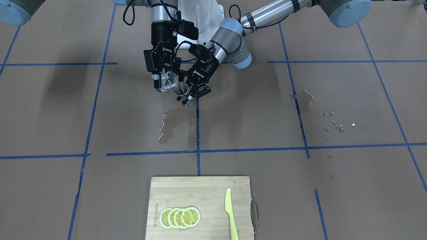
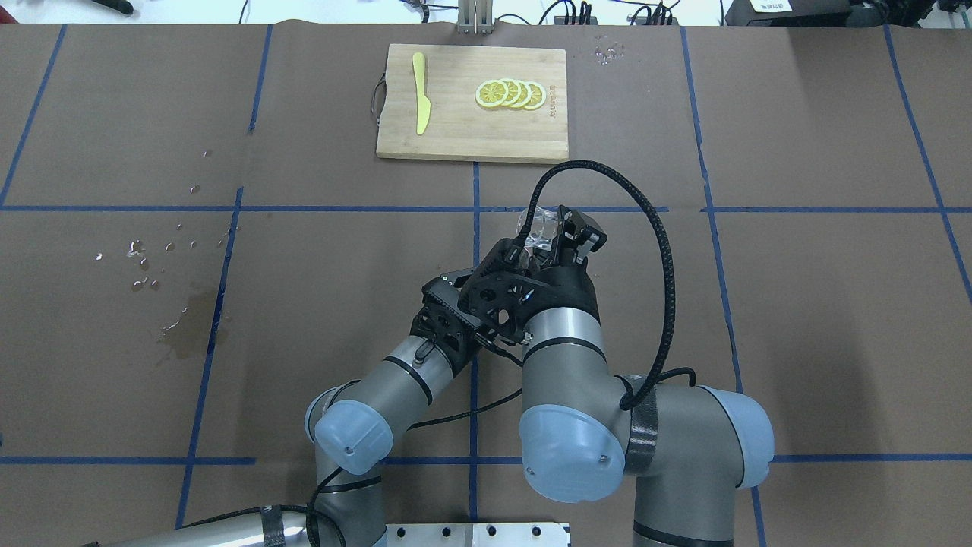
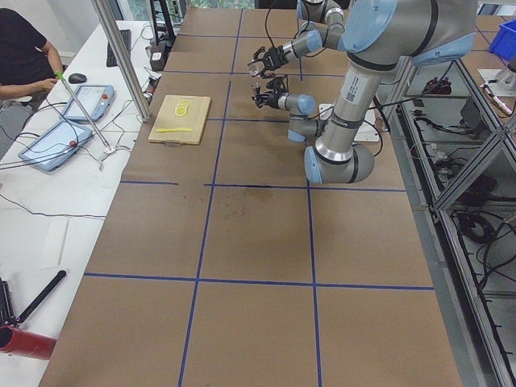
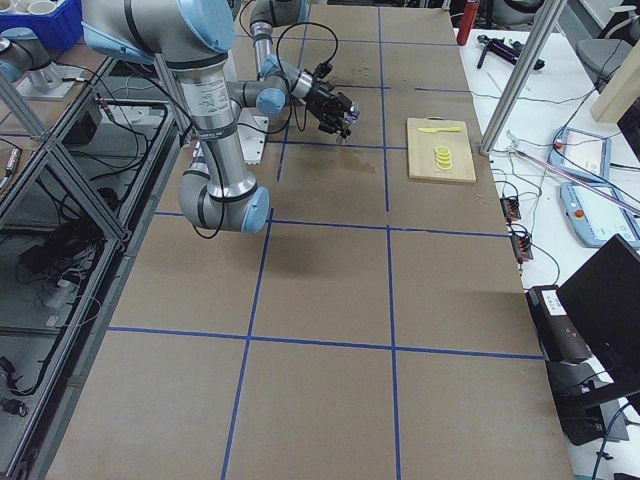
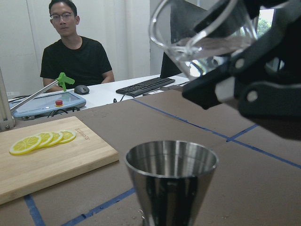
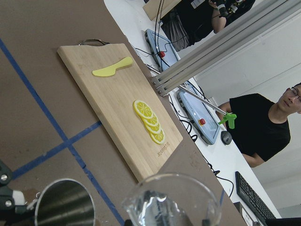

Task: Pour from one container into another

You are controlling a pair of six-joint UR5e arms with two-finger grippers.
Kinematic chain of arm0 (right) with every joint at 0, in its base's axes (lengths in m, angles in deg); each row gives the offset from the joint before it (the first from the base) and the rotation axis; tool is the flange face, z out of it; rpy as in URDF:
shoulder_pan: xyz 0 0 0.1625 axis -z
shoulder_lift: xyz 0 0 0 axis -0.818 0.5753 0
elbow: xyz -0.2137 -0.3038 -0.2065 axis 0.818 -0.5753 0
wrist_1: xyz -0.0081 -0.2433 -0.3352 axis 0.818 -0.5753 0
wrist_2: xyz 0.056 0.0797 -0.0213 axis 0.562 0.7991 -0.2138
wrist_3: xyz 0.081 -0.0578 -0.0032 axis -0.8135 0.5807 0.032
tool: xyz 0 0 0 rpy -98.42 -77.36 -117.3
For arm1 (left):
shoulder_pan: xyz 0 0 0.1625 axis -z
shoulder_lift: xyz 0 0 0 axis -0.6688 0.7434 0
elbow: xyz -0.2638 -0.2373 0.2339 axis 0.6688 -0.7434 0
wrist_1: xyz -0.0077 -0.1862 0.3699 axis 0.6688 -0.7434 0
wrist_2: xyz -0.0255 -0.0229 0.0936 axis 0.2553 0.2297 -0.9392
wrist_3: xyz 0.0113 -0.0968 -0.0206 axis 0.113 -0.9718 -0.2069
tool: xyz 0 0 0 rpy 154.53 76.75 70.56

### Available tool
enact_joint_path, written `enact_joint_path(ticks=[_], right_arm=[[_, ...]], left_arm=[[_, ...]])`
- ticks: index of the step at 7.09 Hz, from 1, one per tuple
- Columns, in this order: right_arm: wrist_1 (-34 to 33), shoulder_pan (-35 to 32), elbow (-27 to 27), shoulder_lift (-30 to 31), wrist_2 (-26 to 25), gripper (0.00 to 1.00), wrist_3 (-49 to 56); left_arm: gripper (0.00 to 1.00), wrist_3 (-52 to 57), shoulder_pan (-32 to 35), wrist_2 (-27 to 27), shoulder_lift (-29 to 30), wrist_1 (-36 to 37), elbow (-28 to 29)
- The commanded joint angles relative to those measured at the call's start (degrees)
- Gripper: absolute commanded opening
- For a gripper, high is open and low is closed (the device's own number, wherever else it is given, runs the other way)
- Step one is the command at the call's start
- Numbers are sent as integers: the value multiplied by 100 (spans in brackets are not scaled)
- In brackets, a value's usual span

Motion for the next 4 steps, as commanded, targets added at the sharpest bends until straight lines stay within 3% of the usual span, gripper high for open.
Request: enact_joint_path(ticks=[1,4], right_arm=[[-229,-6,1,-41,-7,9,283],[-318,-41,10,-49,-7,9,724]], left_arm=[[0,0,2,0,-4,0,0],[0,0,3,0,-4,0,-9]])
